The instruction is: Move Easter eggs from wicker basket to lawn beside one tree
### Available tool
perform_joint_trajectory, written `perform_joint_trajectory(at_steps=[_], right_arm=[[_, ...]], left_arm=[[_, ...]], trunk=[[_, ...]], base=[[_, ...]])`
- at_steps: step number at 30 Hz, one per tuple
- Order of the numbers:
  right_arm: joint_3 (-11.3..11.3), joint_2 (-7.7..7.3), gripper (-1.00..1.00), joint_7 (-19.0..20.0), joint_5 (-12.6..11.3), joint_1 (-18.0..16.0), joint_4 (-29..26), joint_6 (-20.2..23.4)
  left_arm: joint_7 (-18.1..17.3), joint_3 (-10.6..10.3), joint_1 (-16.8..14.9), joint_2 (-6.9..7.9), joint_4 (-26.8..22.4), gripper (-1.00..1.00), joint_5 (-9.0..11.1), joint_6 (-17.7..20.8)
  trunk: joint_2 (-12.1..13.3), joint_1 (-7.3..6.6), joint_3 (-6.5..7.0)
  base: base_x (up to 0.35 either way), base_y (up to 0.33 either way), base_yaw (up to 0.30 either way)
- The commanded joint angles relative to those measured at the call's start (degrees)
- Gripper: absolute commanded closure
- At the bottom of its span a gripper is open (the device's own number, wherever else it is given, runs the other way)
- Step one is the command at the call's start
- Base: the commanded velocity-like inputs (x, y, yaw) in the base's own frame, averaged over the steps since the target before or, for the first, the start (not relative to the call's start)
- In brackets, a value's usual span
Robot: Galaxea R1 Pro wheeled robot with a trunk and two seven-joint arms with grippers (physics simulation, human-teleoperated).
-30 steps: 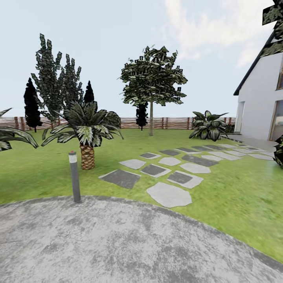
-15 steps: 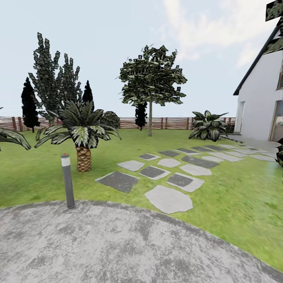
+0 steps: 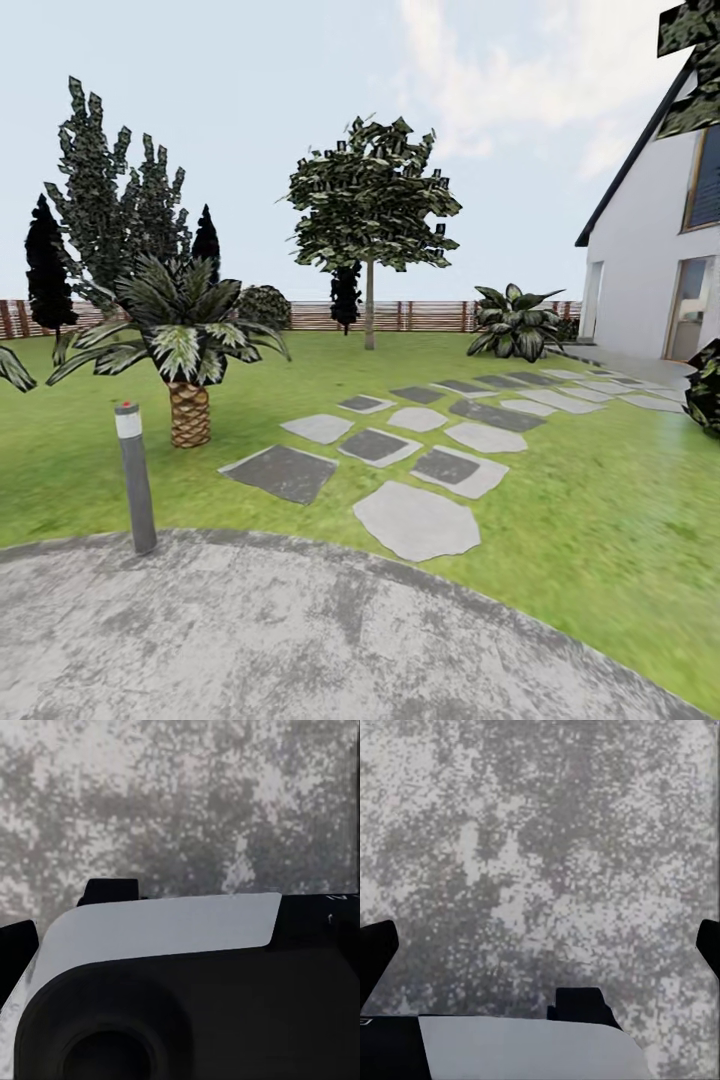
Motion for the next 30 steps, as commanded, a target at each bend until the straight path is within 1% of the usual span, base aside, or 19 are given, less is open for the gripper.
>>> perform_joint_trajectory(at_steps=[1, 9, 19, 30], right_arm=[[-0.09, 0.01, -1.0, 0.02, -0.01, -0.04, 0.05, -0.19], [-0.09, 0.01, -1.0, 0.02, 0.0, -0.04, 0.05, -0.19], [-0.09, 0.01, -1.0, 0.02, -0.01, -0.04, 0.05, -0.19], [-0.09, 0.01, -1.0, 0.02, 0.01, -0.04, 0.05, -0.19]], left_arm=[[-0.19, 0.03, 0.02, 0.01, -0.08, -1.0, 0.24, -0.04], [-0.19, 0.03, 0.02, 0.01, -0.07, -1.0, 0.26, -0.04], [-0.19, 0.03, 0.01, 0.01, -0.08, -1.0, 0.25, -0.04], [-0.19, 0.03, 0.02, 0.01, -0.08, -1.0, 0.25, -0.04]], trunk=[[-0.02, 0.03, -0.05], [-0.02, 0.03, -0.01], [-0.02, 0.03, 0.47], [-0.02, 0.03, 0.57]], base=[[0.317, -0.075, -0.008], [0.317, -0.075, -0.009], [0.317, -0.075, -0.128], [0.317, -0.075, -0.025]])
